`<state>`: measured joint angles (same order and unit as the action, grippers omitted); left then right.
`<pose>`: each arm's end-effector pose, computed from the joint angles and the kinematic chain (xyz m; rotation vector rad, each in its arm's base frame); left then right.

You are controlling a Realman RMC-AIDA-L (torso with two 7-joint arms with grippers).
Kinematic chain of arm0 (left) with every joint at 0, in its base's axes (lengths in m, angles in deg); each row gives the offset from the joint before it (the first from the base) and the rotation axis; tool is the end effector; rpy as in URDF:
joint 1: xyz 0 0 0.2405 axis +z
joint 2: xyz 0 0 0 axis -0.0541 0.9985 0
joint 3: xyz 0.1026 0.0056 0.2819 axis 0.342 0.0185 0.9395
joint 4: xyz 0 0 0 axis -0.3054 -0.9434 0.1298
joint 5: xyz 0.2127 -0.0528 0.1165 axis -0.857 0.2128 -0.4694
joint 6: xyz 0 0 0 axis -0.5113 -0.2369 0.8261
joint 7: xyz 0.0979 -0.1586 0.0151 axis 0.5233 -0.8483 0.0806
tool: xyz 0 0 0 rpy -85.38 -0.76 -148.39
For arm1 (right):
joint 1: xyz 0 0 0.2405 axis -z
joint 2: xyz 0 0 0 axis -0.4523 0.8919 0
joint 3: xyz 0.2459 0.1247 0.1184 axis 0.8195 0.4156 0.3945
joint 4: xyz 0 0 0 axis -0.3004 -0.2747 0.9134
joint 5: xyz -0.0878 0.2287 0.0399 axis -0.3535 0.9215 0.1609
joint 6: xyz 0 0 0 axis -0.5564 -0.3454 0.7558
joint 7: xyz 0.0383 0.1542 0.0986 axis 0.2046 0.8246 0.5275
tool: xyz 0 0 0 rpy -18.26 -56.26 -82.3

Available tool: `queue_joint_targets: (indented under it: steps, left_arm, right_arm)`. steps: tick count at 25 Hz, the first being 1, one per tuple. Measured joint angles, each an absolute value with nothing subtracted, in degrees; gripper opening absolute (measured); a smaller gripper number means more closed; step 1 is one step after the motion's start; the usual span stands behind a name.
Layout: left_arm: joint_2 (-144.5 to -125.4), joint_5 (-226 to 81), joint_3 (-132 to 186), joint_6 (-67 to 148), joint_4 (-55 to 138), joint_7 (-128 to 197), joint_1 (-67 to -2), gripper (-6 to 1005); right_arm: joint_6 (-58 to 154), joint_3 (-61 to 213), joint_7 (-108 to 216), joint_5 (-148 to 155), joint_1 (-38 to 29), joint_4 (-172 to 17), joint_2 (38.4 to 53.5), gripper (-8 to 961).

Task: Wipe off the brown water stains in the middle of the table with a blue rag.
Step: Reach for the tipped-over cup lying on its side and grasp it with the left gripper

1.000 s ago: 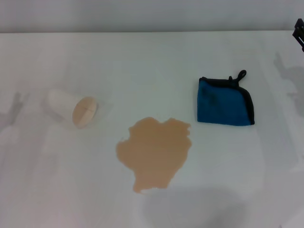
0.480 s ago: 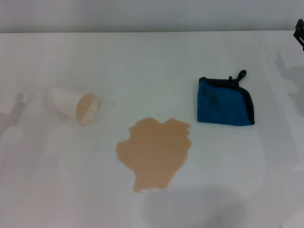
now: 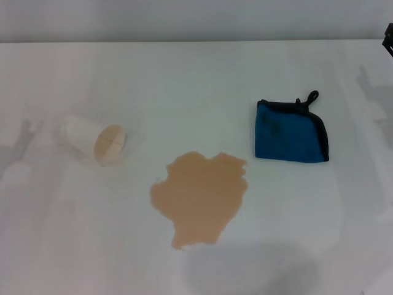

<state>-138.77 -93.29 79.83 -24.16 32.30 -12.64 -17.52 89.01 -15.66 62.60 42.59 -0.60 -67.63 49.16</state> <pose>-0.4430 0.3454 -0.0087 -1.4616 -0.9112 -1.0146 0.4112 0.4598 -0.0128 -1.4980 0.6809 0.5827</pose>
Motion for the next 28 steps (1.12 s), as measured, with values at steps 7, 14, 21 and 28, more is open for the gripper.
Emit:
queue_joint_targets:
  steps: [7, 14, 21, 28]
  left_arm:
    - [-138.70, -93.24, 79.83, -24.35, 32.18, -12.56, -17.84, 876]
    - [-138.64, -93.87, 79.99, -25.12, 32.16, -11.01, -18.11, 875]
    - [-138.81, -89.77, 79.47, -25.07, 32.23, -12.26, -18.99, 875]
    - [-137.61, -89.98, 79.91, -24.54, 31.11, -14.71, -21.32, 876]
  right_arm:
    - [89.01, -15.67, 62.60, 42.99, -0.85, -67.62, 49.13, 873]
    - [89.01, -15.66, 62.60, 42.99, -1.25, -68.12, 49.02, 872]
    - [89.32, -15.67, 62.68, 42.99, -1.37, -68.32, 48.98, 872]
    - [89.12, -15.67, 62.67, 42.99, -1.80, -68.33, 48.98, 872]
